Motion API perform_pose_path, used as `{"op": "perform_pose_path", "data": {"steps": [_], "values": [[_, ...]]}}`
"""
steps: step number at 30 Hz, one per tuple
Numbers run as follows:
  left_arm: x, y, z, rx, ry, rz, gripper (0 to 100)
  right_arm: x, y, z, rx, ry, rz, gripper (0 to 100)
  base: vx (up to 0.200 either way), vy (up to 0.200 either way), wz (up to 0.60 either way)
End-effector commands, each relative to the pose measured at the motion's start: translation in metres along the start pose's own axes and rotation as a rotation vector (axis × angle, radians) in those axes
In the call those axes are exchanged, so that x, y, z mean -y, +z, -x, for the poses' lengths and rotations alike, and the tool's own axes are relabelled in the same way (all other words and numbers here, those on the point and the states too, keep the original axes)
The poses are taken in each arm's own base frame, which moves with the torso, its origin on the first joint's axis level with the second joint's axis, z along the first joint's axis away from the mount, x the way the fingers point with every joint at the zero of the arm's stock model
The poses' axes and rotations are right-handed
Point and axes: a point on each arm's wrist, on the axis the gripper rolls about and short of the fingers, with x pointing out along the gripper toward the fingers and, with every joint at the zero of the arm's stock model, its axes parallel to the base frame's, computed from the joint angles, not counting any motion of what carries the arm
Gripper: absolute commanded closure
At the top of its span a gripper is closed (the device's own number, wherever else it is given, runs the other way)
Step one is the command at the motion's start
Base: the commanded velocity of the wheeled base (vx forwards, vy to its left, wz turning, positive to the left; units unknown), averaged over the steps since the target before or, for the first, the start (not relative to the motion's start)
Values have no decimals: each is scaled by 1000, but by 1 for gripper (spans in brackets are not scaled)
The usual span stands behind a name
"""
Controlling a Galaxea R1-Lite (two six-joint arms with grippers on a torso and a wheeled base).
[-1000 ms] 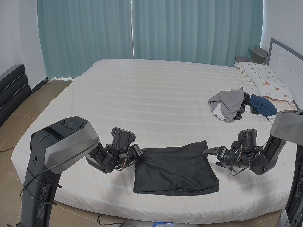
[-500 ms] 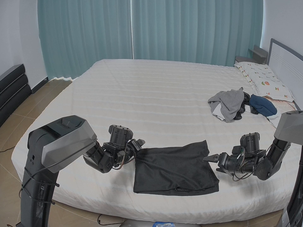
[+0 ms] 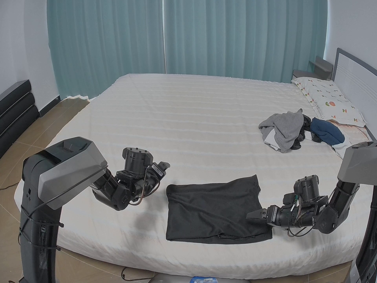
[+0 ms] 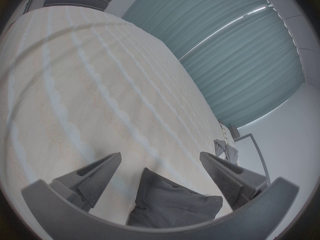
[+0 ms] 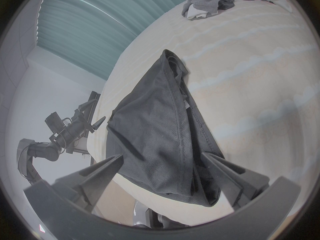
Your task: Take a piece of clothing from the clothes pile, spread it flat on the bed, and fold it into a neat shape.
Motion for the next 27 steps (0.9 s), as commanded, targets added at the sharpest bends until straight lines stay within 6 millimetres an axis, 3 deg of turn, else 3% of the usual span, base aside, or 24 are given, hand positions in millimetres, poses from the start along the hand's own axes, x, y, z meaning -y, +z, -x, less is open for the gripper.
{"op": "perform_pose_path", "data": {"steps": [1, 7, 12, 18, 27], "values": [[1, 1, 0, 3, -3, 1, 0, 2, -3, -2, -12, -10, 8, 100, 0, 0, 0], [-1, 3, 0, 5, 2, 4, 0, 10, -13, 6, -38, -45, 90, 100, 0, 0, 0], [-3, 3, -1, -3, 3, 5, 0, 15, -9, 11, -7, -81, 115, 100, 0, 0, 0], [-3, 1, -1, -20, -1, -5, 0, 11, -10, 31, 14, -81, 163, 100, 0, 0, 0], [-4, -6, -3, -42, 2, -34, 0, 18, -18, 35, -21, -106, 223, 100, 0, 0, 0]]}}
